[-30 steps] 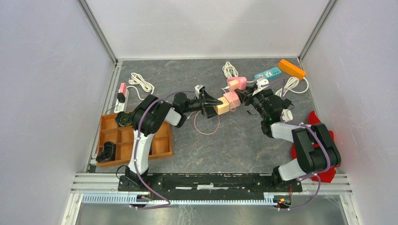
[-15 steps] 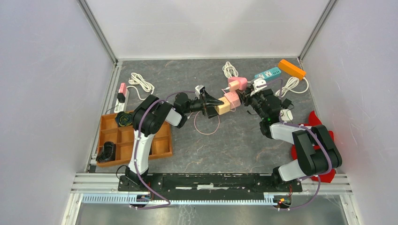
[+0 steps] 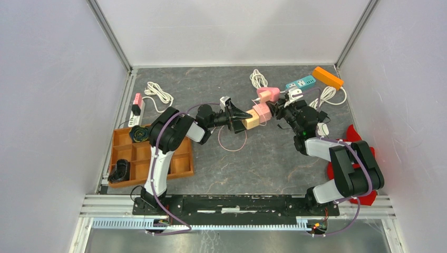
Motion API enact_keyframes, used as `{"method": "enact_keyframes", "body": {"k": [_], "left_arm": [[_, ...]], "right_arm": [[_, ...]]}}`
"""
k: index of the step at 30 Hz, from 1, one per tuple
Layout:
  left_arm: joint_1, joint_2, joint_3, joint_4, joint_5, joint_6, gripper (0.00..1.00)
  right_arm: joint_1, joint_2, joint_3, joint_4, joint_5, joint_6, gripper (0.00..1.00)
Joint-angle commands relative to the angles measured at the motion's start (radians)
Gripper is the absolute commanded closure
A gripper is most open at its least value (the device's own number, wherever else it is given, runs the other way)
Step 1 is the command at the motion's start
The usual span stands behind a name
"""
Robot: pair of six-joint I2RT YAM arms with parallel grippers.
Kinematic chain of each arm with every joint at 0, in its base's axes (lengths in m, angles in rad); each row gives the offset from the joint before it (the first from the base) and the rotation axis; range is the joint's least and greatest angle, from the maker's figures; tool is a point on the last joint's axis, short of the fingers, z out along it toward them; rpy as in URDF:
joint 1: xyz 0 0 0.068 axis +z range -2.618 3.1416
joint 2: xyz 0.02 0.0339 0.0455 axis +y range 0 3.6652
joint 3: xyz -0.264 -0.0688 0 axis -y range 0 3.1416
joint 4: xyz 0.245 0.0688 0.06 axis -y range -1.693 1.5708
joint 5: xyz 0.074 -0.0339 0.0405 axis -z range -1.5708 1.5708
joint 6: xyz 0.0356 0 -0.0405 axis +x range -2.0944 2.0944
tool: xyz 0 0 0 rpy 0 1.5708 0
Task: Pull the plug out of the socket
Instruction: Remove the plug from the socket.
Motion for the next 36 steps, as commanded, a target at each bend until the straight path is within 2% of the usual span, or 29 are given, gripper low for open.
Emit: {"method": "enact_keyframes", "body": {"k": [1,14,19,27,30,36], "left_arm": [[0.022,-0.055,0.012,0.152,0.038,0.008,0.98],[0.033,-0.062,0.009,0.132,0.036,0.008,0.98],[0.036,-0.067,0.002,0.078,0.033,0.019,0.98],[0.111,-0.025,-0.004,0.282,0.006,-0.172,0.98],[0.114,-0.035,0.003,0.249,0.023,-0.143,0.98],[0.094,-0.092,0.013,0.017,0.064,0.025,0.98]], "right_arm": [[-0.074,-0.027,0.018,0.048,0.122,-0.083,1.0],[-0.09,-0.036,0.017,0.041,0.136,-0.12,1.0],[-0.09,-0.035,0.01,0.049,0.073,-0.092,1.0],[-0.076,-0.03,0.0,0.074,0.059,-0.088,1.0],[-0.076,-0.035,0.004,0.061,0.089,-0.103,1.0],[-0.076,-0.037,0.007,0.045,0.127,-0.124,1.0]]}}
